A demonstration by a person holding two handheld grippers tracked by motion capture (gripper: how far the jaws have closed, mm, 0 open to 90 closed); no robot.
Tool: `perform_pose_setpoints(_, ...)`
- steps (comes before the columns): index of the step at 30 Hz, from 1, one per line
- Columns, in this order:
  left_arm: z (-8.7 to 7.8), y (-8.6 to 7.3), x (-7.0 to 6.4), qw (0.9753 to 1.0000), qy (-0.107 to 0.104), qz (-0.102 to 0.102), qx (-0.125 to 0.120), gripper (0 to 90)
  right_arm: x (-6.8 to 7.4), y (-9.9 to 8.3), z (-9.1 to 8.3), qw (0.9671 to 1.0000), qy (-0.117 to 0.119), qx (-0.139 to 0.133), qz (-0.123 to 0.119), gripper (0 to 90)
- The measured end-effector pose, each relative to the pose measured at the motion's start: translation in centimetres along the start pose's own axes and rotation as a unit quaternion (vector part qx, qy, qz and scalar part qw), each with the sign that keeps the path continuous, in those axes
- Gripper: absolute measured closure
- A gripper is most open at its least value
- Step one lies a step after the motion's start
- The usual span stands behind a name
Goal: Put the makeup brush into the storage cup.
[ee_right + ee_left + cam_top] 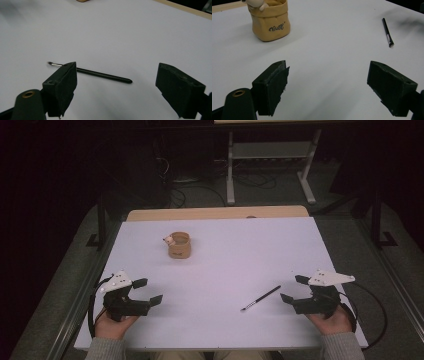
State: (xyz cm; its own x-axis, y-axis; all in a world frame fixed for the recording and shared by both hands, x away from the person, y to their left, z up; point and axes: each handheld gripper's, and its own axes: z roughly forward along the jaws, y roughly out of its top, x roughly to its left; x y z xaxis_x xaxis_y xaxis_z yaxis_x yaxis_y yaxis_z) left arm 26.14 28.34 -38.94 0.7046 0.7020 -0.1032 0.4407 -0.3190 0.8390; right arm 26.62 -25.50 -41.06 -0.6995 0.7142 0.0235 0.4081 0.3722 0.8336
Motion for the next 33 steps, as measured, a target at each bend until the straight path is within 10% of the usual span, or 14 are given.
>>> perform_pose_setpoints(33, 0.1, -0.1, 0.0, 1.0, -0.002, 0.001, 0.004, 15.8, -0.4, 2.1, 0.2, 0.9982, 0.039, 0.024, -0.037, 17.2)
